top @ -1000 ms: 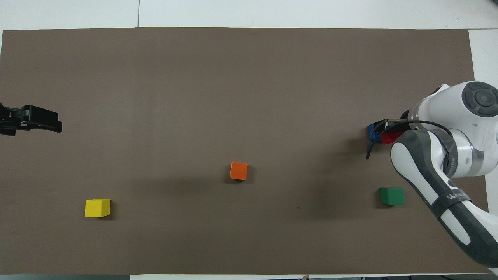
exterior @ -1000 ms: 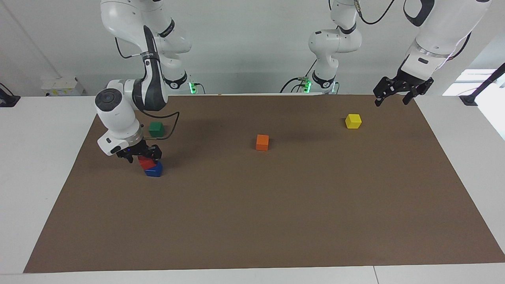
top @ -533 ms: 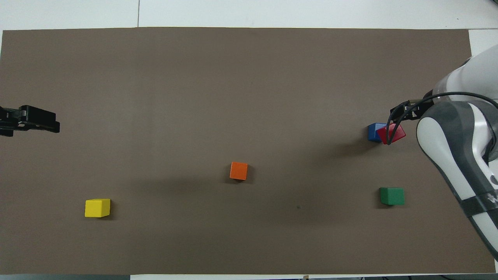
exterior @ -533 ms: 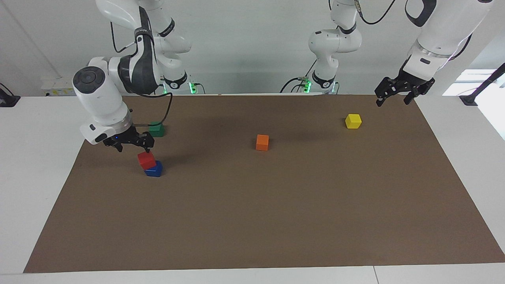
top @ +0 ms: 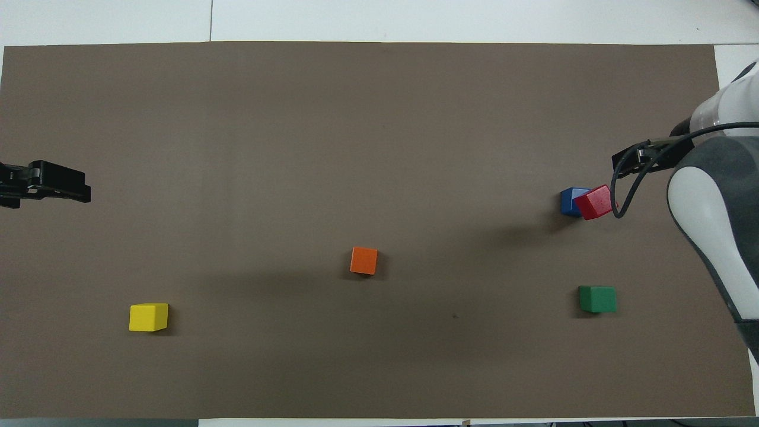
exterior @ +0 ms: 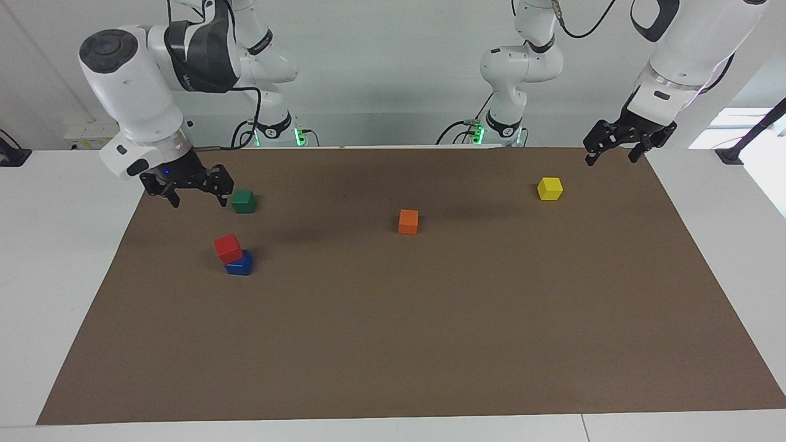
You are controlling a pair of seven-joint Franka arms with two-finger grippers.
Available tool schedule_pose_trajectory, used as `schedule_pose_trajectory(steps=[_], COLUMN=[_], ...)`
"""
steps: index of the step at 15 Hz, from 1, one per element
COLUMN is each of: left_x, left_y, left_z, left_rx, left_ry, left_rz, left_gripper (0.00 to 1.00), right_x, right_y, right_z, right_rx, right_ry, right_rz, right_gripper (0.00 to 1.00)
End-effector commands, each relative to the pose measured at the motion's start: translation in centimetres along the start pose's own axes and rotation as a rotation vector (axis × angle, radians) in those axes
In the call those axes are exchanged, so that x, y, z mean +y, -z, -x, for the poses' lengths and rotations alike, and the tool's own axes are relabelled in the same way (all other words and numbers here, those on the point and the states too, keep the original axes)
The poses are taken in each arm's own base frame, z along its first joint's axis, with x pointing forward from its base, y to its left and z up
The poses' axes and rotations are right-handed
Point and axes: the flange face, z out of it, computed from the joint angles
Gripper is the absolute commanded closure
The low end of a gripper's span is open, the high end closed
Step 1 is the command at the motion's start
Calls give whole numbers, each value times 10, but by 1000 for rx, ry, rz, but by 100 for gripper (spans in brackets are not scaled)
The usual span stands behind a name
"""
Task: Transfer red block to right arm and stack on blue block
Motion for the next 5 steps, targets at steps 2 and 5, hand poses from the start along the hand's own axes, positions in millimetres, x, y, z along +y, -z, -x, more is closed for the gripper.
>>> schedule_pose_trajectory(steps=[2,5], left_x=[-2,-2], left_y=[0,1], left_z=[2,2], left_rx=[-13,-11], left_ry=[-10,-10], left_rz=[12,12], left_gripper=[0,0], right_x=[10,28], right_y=[32,36], right_z=[43,54], right_rx=[-42,-38], right_ry=[-1,-44], right_rz=[-14,-31], right_gripper=[0,0])
